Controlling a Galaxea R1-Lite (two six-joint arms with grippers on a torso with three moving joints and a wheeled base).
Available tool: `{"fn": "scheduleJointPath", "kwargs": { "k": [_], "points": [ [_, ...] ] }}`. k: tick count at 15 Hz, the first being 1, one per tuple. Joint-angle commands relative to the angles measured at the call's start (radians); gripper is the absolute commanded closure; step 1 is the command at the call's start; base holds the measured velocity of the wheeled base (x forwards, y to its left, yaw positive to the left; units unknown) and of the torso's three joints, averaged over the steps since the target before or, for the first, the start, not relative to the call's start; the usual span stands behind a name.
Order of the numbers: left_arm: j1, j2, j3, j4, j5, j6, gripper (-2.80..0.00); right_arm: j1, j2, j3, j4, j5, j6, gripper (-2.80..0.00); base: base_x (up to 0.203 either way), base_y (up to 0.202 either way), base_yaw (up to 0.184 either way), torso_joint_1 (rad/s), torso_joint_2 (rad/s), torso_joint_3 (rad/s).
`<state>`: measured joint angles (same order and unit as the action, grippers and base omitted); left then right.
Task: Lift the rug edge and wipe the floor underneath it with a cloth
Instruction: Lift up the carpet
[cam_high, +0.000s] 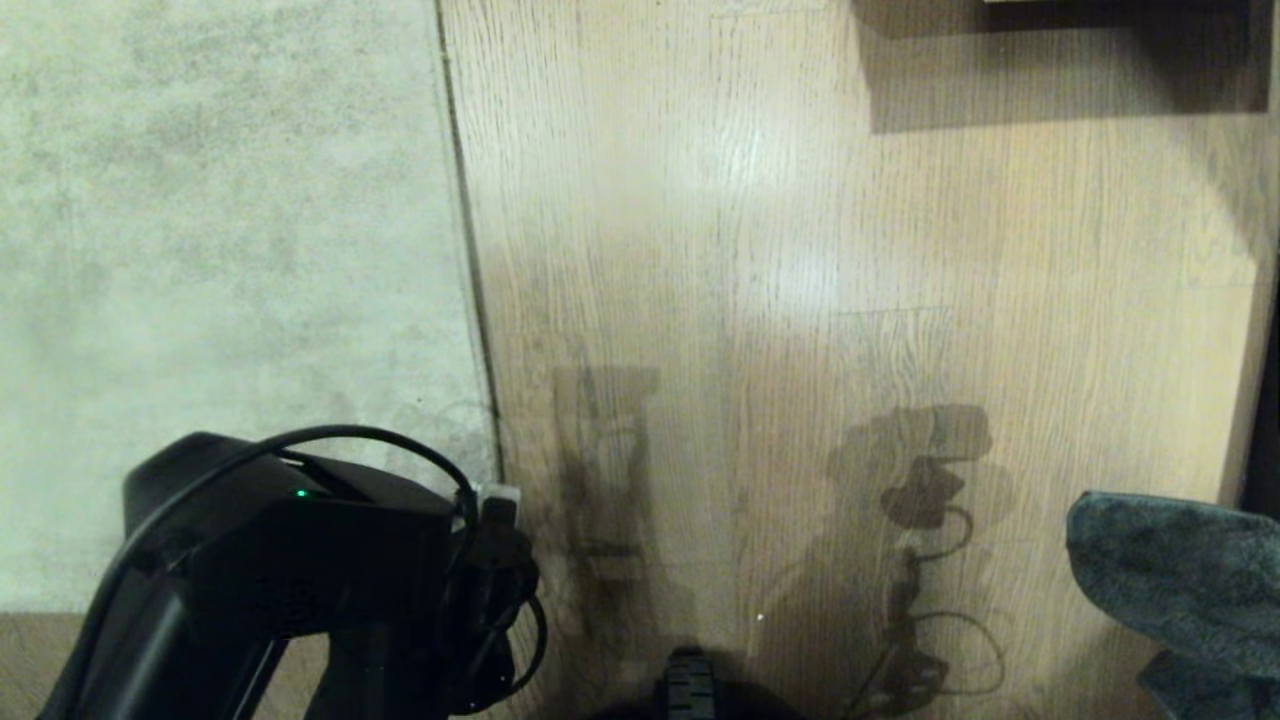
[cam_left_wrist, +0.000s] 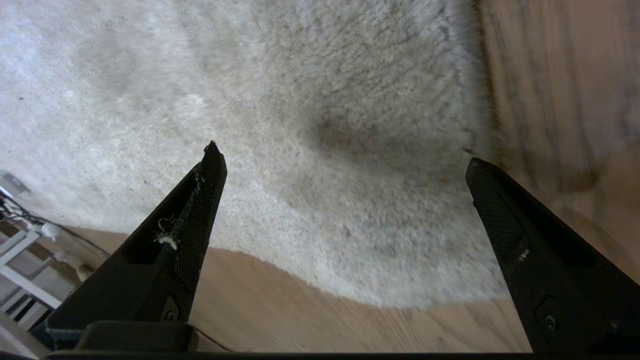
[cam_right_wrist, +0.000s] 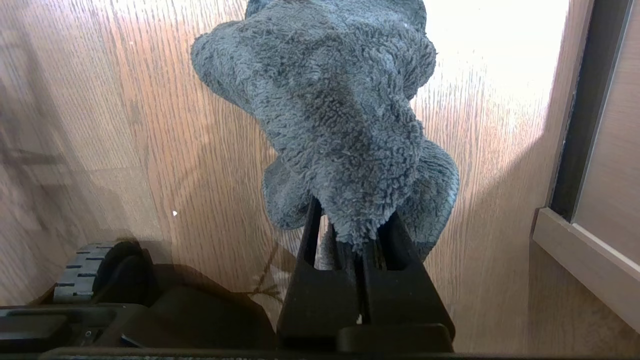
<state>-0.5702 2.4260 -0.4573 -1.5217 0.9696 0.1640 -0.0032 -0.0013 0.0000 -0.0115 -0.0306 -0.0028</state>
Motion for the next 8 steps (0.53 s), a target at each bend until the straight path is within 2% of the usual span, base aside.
{"fn": "scheduleJointPath", "kwargs": {
  "k": [1,3,8],
  "points": [
    [0.025,0.027,-0.024,-0.048,-0.032,0.004,-2.80,0.000,0.001,0.000,-0.001,0.000,0.000,0.00,0.000,0.000,0.000,0.000,0.00,0.000],
    [0.033,0.034,-0.038,-0.048,-0.054,0.005,-2.80,0.000,0.001,0.000,-0.001,0.000,0.000,0.00,0.000,0.000,0.000,0.000,0.00,0.000],
    [0.041,0.054,-0.089,-0.048,-0.057,0.005,-2.80,0.000,0.001,0.000,-0.001,0.000,0.000,0.00,0.000,0.000,0.000,0.000,0.00,0.000]
  ]
}}
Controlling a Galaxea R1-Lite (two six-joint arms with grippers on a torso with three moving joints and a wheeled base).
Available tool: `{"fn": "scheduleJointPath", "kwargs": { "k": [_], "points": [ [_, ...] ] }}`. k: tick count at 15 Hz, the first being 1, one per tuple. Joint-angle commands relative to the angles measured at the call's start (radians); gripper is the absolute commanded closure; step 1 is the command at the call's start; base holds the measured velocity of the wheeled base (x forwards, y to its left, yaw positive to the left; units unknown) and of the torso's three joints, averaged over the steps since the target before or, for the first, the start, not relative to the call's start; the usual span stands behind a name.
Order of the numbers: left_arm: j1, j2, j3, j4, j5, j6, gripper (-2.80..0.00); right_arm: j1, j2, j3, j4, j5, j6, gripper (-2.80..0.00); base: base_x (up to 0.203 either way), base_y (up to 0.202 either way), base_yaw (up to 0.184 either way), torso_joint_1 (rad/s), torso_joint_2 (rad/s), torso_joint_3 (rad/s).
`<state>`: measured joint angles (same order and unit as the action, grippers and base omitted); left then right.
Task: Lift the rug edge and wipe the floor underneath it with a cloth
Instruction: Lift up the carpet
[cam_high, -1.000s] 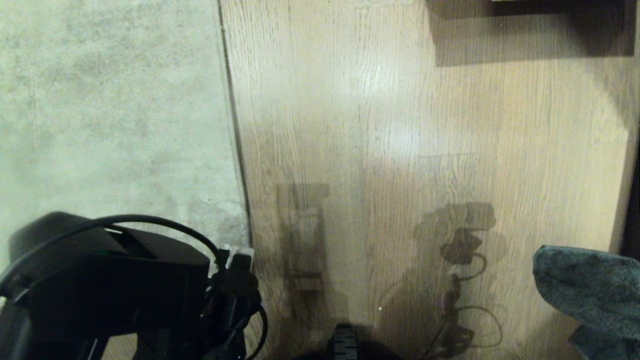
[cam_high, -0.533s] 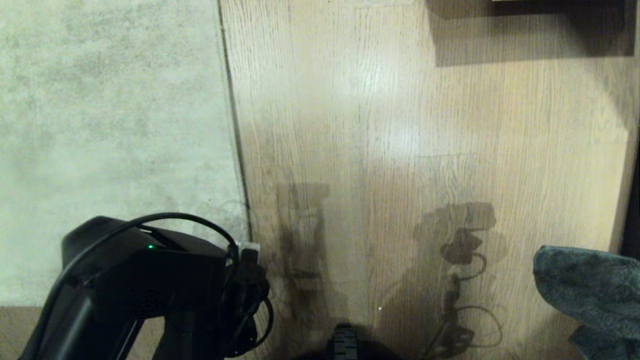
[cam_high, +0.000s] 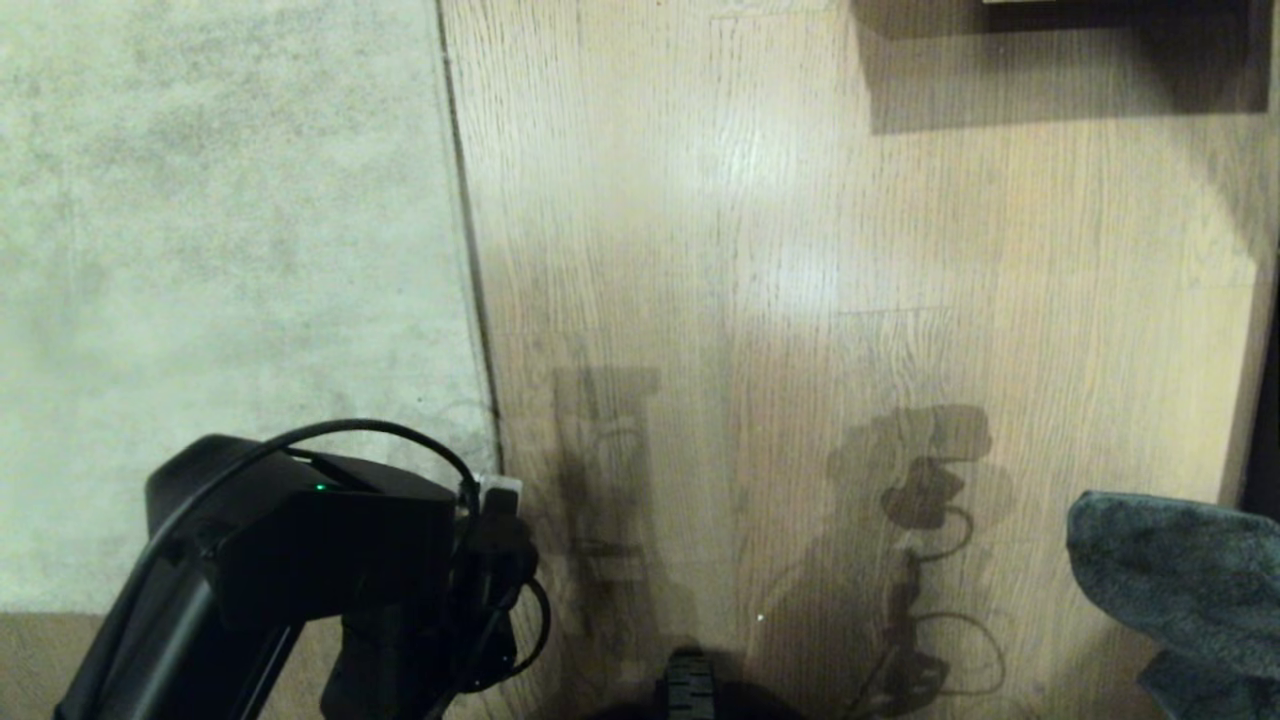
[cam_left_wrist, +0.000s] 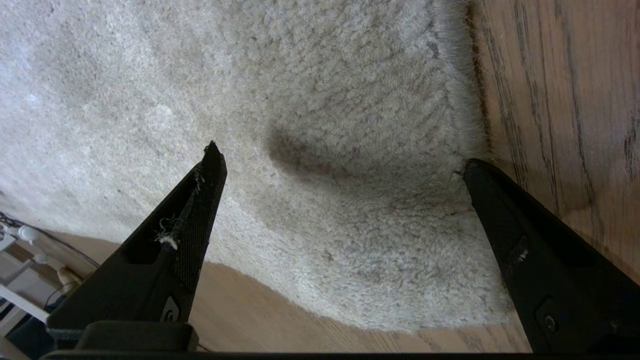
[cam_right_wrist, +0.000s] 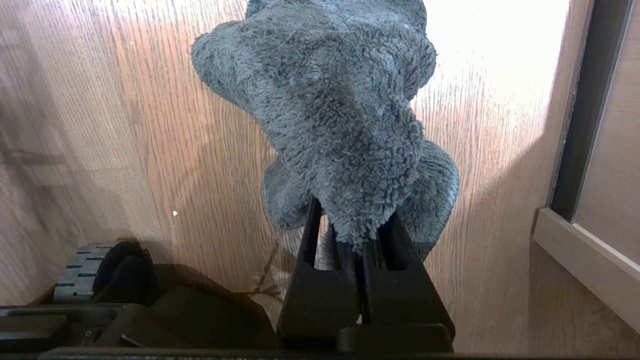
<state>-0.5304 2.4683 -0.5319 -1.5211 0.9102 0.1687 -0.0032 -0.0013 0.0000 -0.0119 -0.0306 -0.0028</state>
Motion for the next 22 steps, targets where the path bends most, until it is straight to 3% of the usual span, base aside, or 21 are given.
{"fn": "scheduleJointPath", "kwargs": {
  "k": [1,13,22],
  "points": [
    [0.001,0.018,-0.022,-0.049,0.003,0.000,-2.80,0.000,0.001,0.000,0.000,0.000,0.000,0.00,0.000,0.000,0.000,0.000,0.00,0.000],
    [0.028,0.039,-0.030,-0.049,0.001,-0.003,-2.80,0.000,0.001,0.000,0.000,0.000,0.000,0.00,0.000,0.000,0.000,0.000,0.00,0.000],
    [0.095,-0.020,0.143,-0.049,0.002,-0.003,-2.80,0.000,0.001,0.000,0.000,0.000,0.000,0.00,0.000,0.000,0.000,0.000,0.00,0.000]
  ]
}}
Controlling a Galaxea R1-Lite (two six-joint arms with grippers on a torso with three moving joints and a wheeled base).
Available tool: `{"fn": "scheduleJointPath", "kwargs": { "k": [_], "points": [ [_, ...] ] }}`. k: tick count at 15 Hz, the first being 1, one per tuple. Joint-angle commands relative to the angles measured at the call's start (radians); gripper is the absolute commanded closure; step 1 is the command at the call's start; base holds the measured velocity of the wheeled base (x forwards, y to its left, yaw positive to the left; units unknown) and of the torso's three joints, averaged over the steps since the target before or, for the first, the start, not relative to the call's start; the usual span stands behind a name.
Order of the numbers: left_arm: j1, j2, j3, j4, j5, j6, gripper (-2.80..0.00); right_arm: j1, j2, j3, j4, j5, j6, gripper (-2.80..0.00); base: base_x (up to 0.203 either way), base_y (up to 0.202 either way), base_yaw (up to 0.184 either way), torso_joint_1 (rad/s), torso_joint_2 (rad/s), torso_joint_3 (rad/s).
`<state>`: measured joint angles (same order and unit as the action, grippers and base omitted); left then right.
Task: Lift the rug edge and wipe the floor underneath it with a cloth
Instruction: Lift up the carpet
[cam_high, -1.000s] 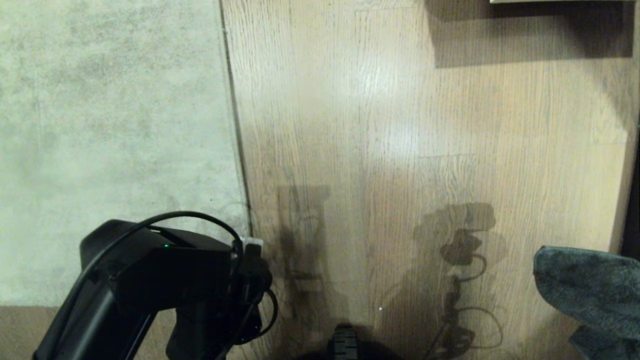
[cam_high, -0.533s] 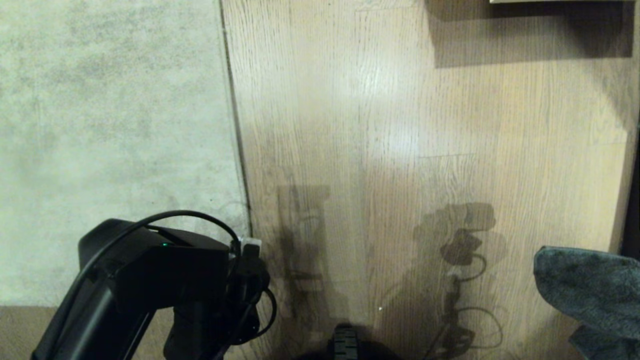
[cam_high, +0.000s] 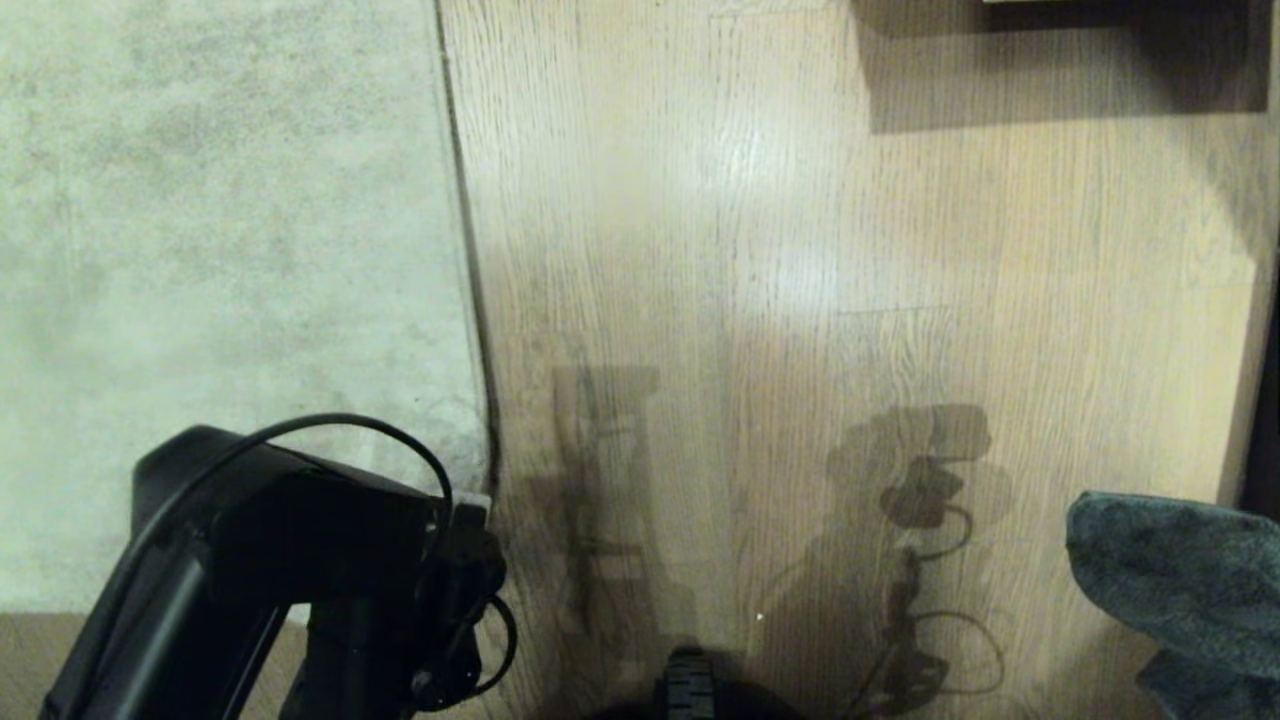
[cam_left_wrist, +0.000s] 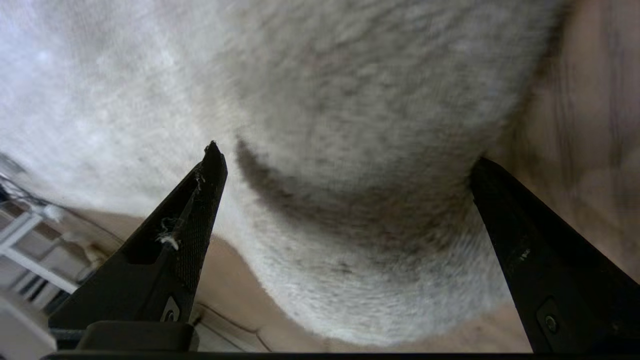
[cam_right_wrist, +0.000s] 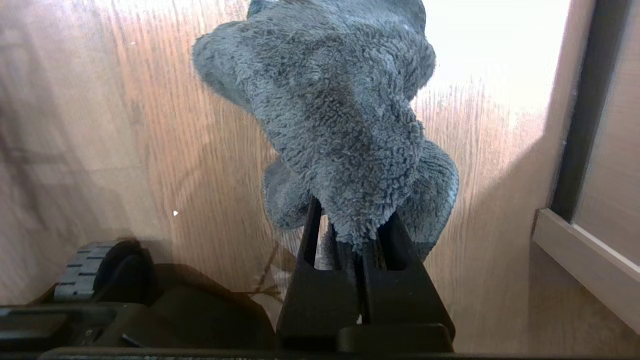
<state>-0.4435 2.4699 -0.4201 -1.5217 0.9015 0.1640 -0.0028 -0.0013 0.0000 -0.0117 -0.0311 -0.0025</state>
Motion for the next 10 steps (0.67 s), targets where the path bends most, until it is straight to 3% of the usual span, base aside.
{"fn": "scheduleJointPath", "kwargs": {
  "k": [1,10],
  "points": [
    [0.011,-0.032,0.051,-0.048,0.011,0.002,-2.80,0.000,0.001,0.000,-0.001,0.000,-0.001,0.00,0.000,0.000,0.000,0.000,0.00,0.000],
    [0.025,-0.111,0.141,-0.048,0.011,0.001,-2.80,0.000,0.001,0.000,-0.001,0.000,-0.001,0.00,0.000,0.000,0.000,0.000,0.00,0.000]
  ]
}}
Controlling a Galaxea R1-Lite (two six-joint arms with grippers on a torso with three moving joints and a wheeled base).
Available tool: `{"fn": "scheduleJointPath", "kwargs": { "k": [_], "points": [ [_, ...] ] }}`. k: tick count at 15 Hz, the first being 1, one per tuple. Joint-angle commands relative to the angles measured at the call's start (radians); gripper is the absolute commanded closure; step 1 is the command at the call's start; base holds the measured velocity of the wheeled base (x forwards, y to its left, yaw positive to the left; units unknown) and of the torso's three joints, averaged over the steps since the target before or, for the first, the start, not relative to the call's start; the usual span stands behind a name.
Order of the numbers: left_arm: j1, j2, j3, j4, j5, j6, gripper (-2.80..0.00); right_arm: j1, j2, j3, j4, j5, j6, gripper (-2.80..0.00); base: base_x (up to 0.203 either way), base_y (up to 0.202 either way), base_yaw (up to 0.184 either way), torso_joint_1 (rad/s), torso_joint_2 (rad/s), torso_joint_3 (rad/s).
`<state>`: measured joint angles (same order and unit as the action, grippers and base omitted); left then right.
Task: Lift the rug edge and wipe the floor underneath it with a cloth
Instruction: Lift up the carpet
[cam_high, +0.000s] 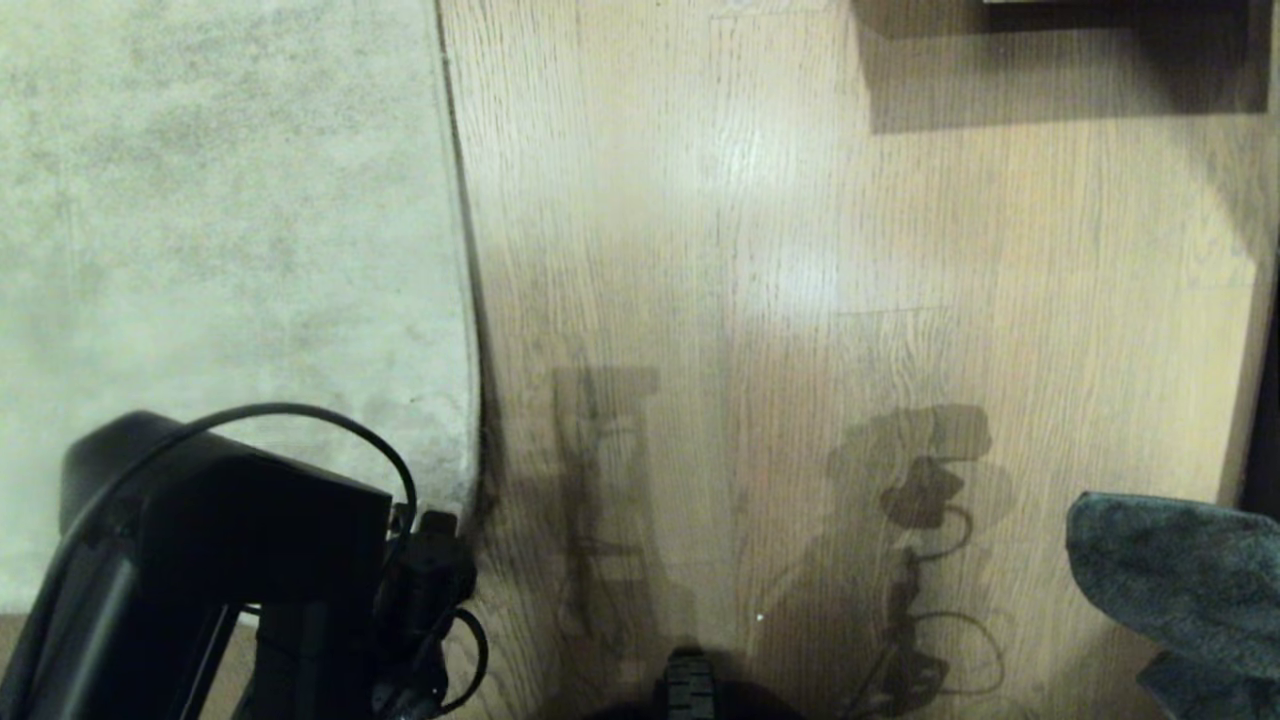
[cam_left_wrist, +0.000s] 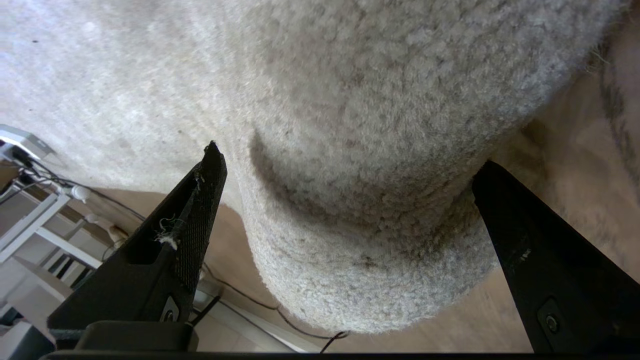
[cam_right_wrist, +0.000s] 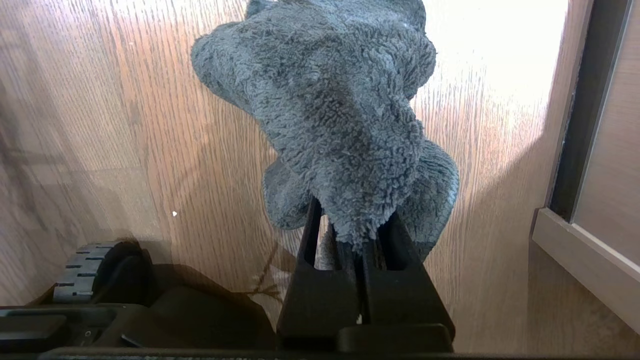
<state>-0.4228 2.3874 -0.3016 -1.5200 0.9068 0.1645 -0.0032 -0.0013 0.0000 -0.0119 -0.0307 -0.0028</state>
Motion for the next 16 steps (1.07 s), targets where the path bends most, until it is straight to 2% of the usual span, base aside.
{"fn": "scheduleJointPath", "kwargs": {
  "k": [1,5,16],
  "points": [
    [0.011,-0.038,0.037,-0.050,0.006,0.001,-2.80,0.000,0.001,0.000,0.000,0.000,0.000,0.00,0.000,0.000,0.000,0.000,0.00,0.000],
    [0.026,-0.077,0.100,-0.050,0.006,0.001,-2.80,0.000,0.001,0.000,0.000,0.000,0.000,0.00,0.000,0.000,0.000,0.000,0.00,0.000],
    [0.076,-0.157,0.115,-0.050,0.003,0.035,-2.80,0.000,0.001,0.000,0.000,0.000,0.000,0.00,0.000,0.000,0.000,0.000,0.00,0.000]
  ]
}}
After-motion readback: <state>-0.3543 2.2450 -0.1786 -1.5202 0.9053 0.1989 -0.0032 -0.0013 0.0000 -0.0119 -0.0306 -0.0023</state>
